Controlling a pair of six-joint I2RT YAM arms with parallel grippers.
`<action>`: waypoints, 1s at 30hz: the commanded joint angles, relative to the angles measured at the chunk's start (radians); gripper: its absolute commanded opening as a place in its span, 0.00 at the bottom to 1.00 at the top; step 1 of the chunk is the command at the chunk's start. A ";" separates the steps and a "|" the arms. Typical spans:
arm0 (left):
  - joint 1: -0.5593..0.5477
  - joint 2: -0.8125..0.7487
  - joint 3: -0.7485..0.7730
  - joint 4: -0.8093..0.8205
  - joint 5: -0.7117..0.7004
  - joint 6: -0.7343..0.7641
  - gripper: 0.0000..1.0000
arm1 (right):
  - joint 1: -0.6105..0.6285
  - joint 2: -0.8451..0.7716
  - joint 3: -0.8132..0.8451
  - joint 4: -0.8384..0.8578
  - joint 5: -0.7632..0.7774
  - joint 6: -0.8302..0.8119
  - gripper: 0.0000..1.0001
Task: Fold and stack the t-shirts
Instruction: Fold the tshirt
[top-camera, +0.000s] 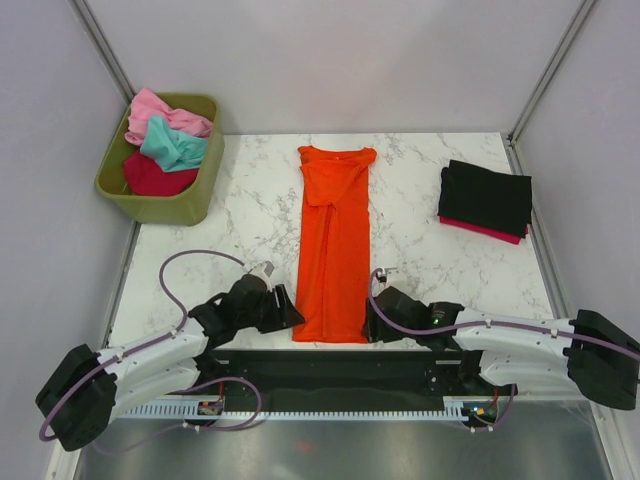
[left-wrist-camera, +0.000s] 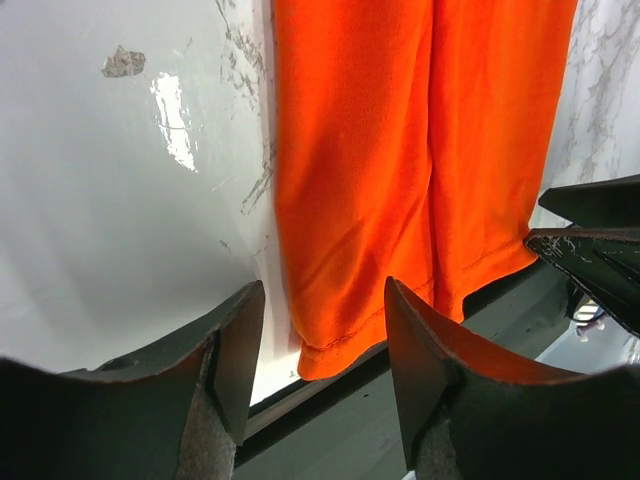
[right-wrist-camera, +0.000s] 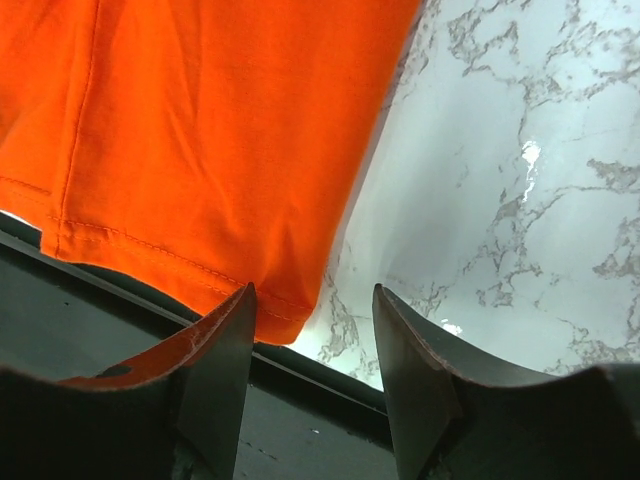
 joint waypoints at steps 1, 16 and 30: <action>-0.020 0.022 -0.003 -0.106 -0.011 -0.018 0.59 | 0.008 0.036 0.035 0.047 -0.009 0.020 0.58; -0.043 -0.004 -0.006 -0.121 0.042 -0.016 0.40 | 0.044 0.064 0.003 0.072 -0.089 0.060 0.10; -0.069 -0.024 0.003 -0.169 0.039 -0.035 0.44 | 0.044 0.030 0.014 0.035 -0.064 0.052 0.03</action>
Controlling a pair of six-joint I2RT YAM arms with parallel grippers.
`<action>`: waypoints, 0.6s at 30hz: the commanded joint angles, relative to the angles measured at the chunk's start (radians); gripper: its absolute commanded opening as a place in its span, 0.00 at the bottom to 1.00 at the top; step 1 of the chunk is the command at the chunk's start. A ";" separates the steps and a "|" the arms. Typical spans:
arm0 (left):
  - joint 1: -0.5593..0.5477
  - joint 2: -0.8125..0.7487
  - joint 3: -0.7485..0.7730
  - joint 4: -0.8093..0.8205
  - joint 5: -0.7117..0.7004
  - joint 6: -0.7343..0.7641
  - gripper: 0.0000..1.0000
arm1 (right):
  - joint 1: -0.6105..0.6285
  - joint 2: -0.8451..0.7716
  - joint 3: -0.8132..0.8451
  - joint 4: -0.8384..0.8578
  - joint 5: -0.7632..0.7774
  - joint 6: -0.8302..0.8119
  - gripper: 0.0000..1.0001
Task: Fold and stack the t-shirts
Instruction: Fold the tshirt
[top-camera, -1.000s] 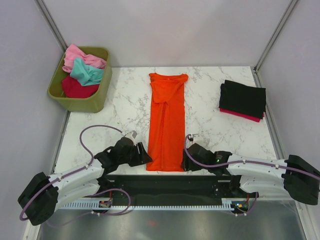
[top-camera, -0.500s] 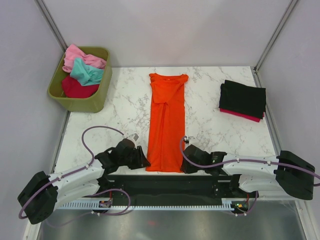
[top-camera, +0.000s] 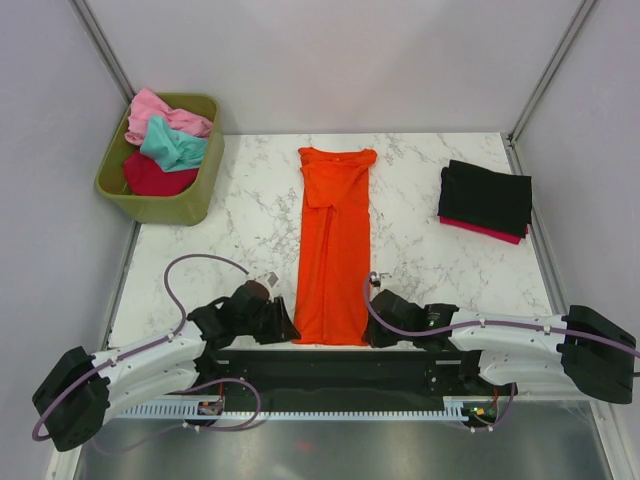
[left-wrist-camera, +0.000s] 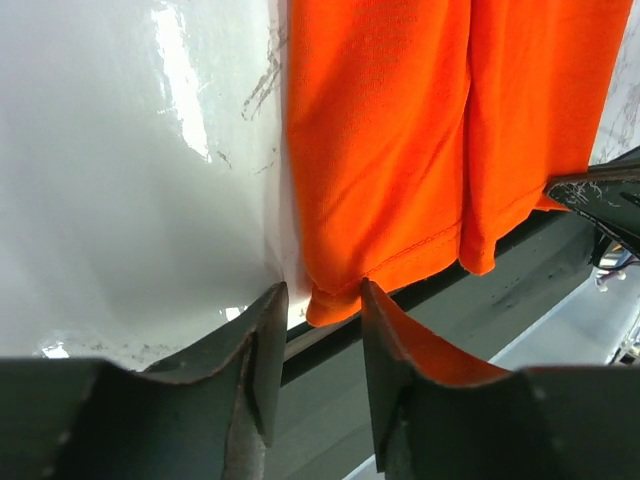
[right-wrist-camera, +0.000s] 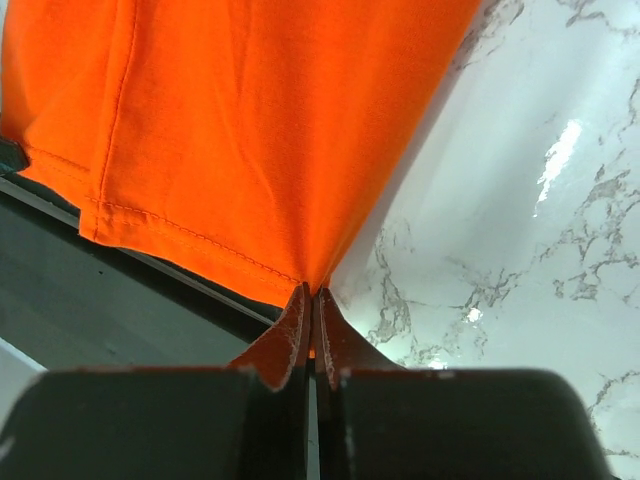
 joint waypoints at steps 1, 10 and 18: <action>-0.013 0.031 0.006 -0.033 -0.016 -0.015 0.42 | 0.008 -0.014 0.009 -0.012 0.006 0.002 0.03; -0.016 -0.032 0.011 -0.003 0.010 -0.016 0.02 | 0.006 -0.058 0.009 -0.016 -0.002 -0.001 0.00; -0.011 -0.030 0.116 -0.025 0.018 -0.007 0.02 | 0.000 -0.140 0.119 -0.133 0.118 -0.026 0.00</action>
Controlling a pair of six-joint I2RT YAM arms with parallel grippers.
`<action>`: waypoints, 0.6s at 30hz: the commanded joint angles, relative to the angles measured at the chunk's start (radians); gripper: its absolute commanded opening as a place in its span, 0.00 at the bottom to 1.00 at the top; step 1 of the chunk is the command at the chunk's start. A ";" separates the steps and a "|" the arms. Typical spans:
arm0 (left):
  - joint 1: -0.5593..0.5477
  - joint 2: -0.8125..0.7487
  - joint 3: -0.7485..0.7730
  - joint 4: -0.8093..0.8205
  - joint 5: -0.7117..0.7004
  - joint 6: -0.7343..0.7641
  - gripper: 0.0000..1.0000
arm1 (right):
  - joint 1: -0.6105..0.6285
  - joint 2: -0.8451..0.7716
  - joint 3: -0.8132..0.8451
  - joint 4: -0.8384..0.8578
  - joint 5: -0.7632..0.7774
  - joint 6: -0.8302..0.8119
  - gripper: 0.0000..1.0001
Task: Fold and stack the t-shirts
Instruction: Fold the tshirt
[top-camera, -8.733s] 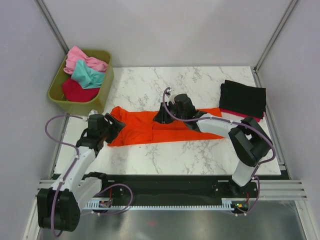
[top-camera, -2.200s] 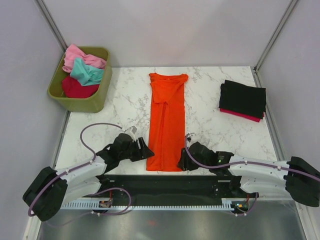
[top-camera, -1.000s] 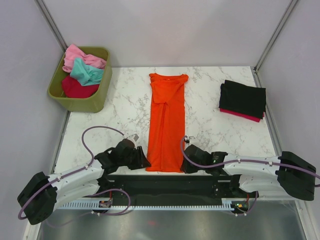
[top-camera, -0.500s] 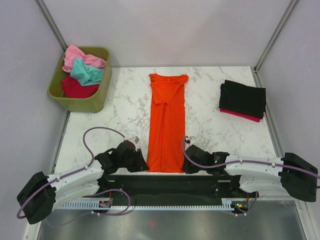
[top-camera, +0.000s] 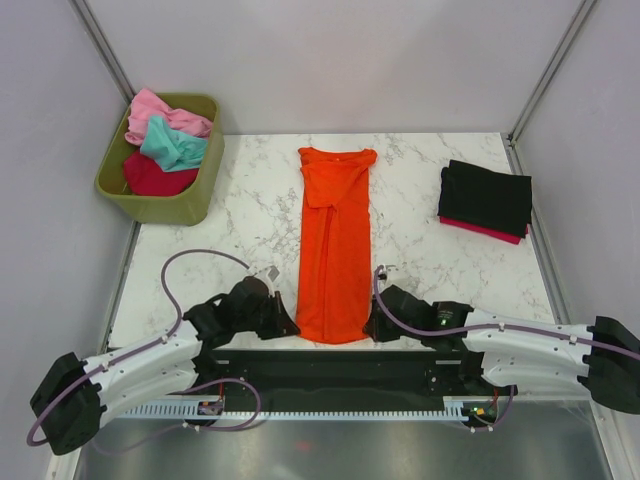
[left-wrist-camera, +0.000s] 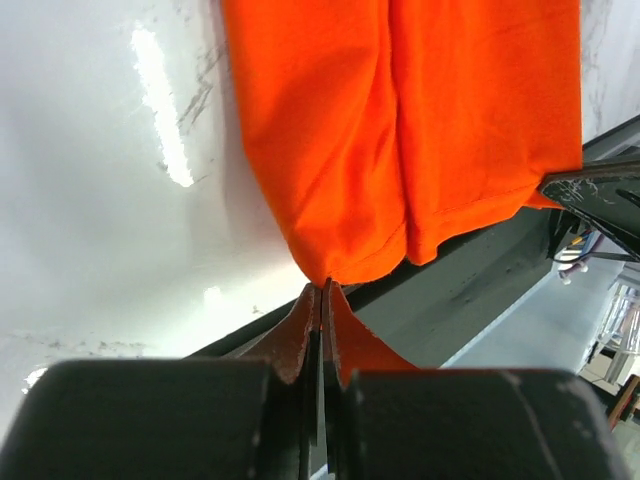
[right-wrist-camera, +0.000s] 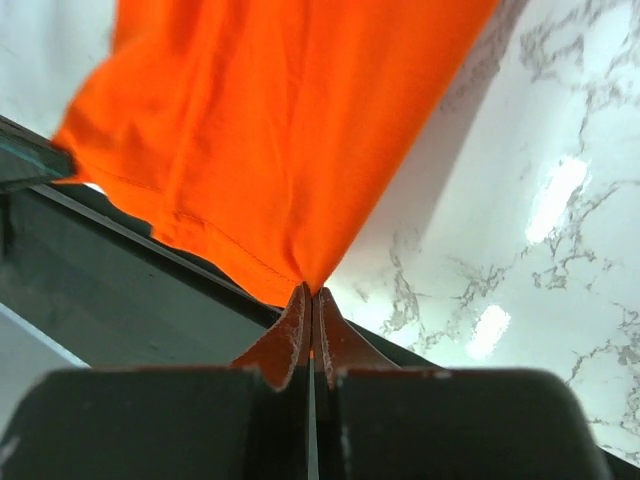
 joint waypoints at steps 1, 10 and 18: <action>0.001 0.056 0.103 -0.005 0.012 0.006 0.02 | -0.006 -0.023 0.109 -0.070 0.093 -0.026 0.00; 0.082 0.239 0.350 -0.051 0.007 0.058 0.02 | -0.191 0.039 0.227 -0.110 0.152 -0.146 0.00; 0.249 0.409 0.520 -0.064 0.042 0.127 0.02 | -0.314 0.190 0.388 -0.043 0.184 -0.241 0.00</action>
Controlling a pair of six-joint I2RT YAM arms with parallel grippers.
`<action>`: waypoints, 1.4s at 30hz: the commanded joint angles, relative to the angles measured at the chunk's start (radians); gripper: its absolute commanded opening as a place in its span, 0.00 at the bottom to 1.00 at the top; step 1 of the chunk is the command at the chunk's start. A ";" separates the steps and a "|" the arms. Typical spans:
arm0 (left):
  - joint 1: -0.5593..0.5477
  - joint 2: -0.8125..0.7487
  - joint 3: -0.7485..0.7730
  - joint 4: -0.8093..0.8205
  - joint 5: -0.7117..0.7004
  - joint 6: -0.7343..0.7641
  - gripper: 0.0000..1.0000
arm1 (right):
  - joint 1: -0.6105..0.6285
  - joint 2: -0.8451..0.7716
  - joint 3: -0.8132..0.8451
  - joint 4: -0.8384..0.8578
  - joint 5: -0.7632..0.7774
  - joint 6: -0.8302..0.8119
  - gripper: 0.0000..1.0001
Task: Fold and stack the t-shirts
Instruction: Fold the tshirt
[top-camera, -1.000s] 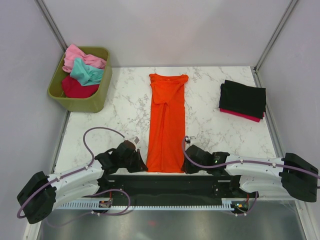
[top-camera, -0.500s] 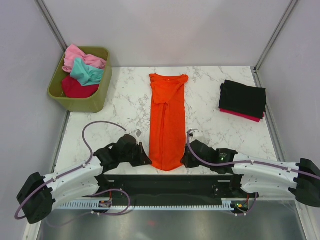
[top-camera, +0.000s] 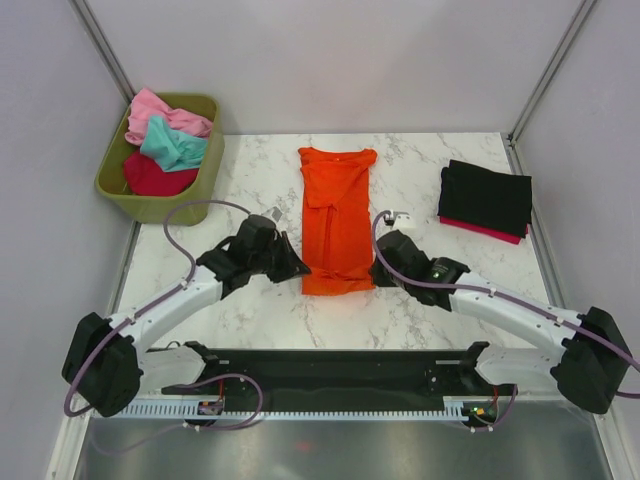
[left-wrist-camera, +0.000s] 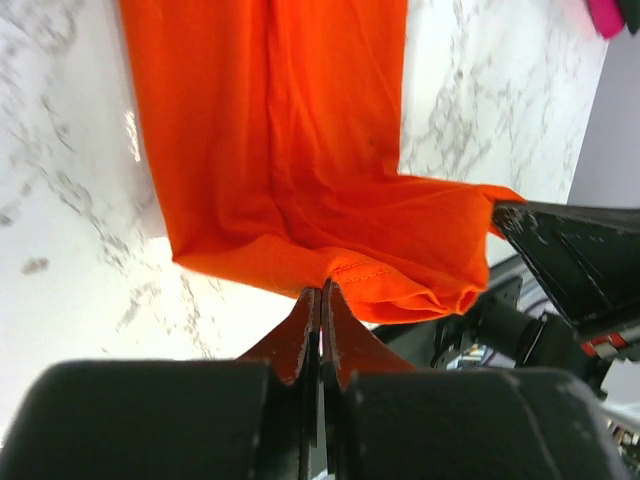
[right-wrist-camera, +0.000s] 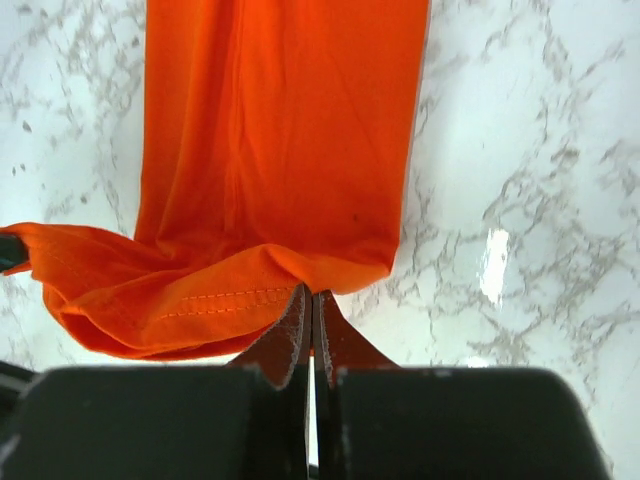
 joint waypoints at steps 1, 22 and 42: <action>0.075 0.071 0.078 -0.019 0.033 0.071 0.02 | -0.050 0.056 0.096 0.056 0.038 -0.070 0.00; 0.250 0.565 0.427 0.096 0.132 0.127 0.02 | -0.245 0.479 0.400 0.154 0.007 -0.159 0.00; 0.317 0.794 0.674 0.085 0.286 0.170 0.80 | -0.328 0.651 0.542 0.191 -0.001 -0.165 0.83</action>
